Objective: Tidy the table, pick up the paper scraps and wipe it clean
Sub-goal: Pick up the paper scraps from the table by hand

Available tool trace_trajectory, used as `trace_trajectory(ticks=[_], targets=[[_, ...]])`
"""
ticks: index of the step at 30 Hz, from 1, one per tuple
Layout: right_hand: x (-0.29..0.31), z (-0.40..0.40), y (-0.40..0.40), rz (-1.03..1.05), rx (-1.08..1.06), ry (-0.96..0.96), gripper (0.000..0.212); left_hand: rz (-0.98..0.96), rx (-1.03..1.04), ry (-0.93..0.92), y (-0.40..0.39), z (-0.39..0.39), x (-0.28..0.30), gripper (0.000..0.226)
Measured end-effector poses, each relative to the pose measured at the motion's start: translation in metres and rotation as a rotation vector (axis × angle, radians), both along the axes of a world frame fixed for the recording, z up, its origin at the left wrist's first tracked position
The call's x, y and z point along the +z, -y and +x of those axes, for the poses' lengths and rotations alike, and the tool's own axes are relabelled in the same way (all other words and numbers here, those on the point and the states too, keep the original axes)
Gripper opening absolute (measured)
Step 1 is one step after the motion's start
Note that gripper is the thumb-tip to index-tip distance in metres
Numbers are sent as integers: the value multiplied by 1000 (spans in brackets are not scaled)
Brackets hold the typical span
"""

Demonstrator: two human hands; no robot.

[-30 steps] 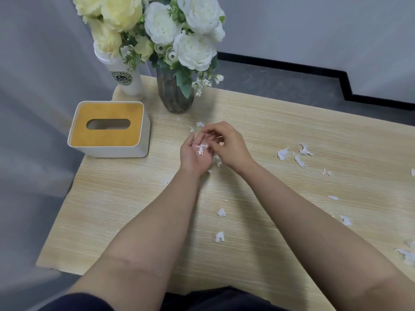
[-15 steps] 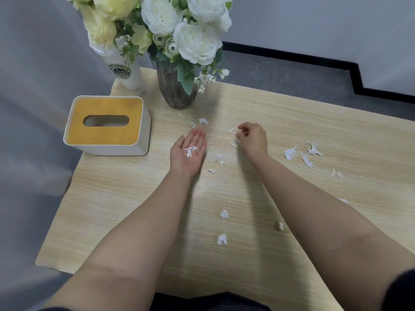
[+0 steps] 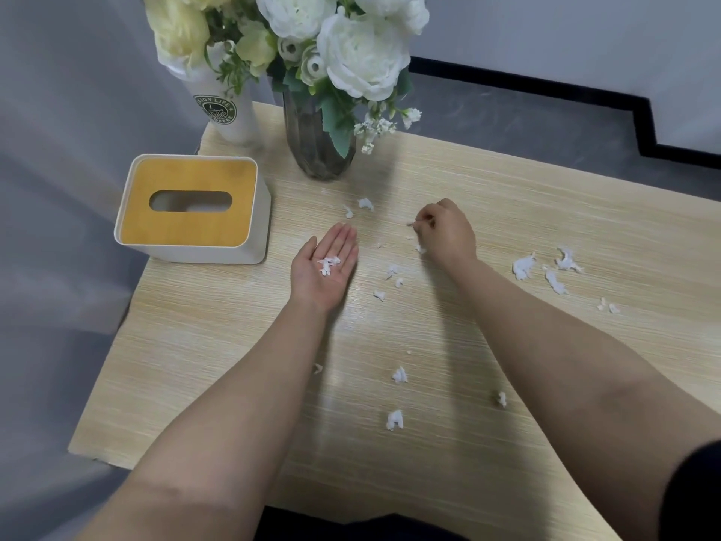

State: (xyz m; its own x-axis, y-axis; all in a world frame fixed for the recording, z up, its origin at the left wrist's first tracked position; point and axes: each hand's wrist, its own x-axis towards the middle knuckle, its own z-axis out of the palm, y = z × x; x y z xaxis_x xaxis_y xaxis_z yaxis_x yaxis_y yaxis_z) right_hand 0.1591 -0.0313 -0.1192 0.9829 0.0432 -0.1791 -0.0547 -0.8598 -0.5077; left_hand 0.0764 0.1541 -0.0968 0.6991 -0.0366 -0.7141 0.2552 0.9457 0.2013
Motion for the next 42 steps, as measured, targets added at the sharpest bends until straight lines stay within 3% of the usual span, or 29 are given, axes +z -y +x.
trace_trajectory(ticks=[4,9,23,35,42], targets=[[-2,-14,1,-23,177,22,15,1,-3,-15,4,-1,0,38],[-7,-17,-2,-119,251,45,18,-5,-2,-22,6,-5,1,38],[-5,12,-90,160,118,-17,17,25,59,-35,-29,-13,-5,39],[-9,12,-103,-84,307,76,21,51,49,-53,-43,-23,-6,39],[9,3,-90,216,147,73,14,41,31,-56,-35,-21,-10,39]])
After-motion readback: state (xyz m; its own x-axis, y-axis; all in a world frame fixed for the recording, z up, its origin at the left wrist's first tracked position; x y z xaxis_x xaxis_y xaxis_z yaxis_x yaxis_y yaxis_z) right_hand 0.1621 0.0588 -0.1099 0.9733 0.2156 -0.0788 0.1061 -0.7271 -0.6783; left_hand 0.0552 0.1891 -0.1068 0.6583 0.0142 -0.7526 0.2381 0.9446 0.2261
